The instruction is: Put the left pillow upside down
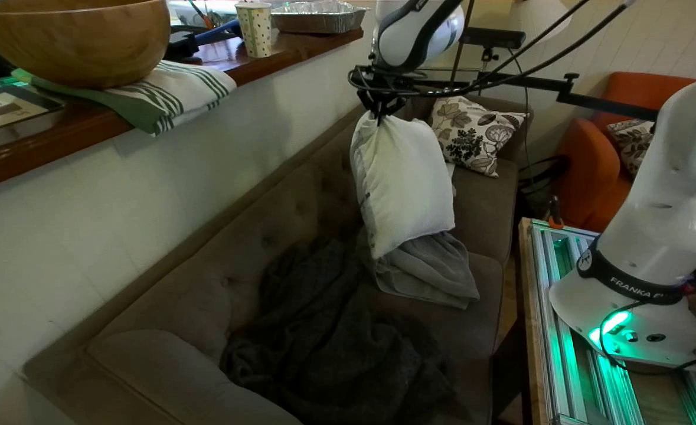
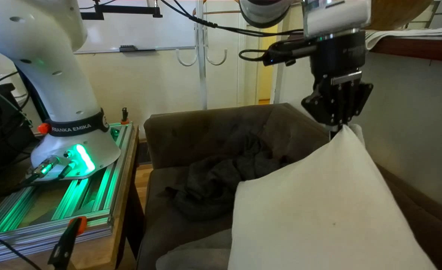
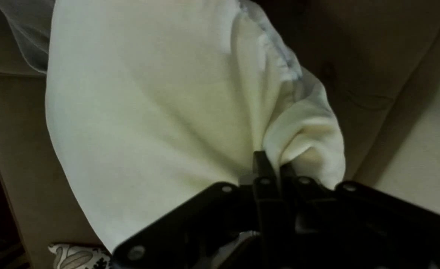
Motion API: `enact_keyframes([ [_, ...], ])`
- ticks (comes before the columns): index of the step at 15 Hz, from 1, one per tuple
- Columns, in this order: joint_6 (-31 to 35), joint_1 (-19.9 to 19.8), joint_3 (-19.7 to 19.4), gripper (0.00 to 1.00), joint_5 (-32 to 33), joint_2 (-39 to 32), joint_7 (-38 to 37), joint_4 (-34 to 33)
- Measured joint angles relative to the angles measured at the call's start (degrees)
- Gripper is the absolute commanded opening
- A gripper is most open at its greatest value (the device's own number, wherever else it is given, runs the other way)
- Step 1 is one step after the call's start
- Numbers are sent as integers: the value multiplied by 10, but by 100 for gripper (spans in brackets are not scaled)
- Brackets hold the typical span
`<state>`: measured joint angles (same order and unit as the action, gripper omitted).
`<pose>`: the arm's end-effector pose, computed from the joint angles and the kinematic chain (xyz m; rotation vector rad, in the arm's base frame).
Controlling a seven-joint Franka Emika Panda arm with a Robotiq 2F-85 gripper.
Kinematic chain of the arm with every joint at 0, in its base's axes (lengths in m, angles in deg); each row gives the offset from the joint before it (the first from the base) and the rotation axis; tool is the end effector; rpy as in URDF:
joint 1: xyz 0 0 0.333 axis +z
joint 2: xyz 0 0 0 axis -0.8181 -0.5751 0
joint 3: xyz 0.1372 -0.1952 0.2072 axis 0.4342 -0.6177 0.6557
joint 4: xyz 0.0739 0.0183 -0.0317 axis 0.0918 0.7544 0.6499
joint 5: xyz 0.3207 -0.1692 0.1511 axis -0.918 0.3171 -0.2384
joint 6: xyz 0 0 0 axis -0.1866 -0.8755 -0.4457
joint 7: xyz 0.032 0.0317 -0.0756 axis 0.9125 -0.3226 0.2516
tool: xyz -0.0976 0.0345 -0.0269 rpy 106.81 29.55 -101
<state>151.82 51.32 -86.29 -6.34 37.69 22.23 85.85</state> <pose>0.4959 -0.2825 0.3226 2.1921 -2.0787 0.4589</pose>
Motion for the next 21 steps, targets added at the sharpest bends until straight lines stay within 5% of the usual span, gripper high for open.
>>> enact_keyframes([
  [9,80,-5,-2,1,304,99,-214,-10],
  [18,107,29,-16,6,683,17,-492,-100],
  [21,107,46,-20,6,722,-18,-526,-123],
])
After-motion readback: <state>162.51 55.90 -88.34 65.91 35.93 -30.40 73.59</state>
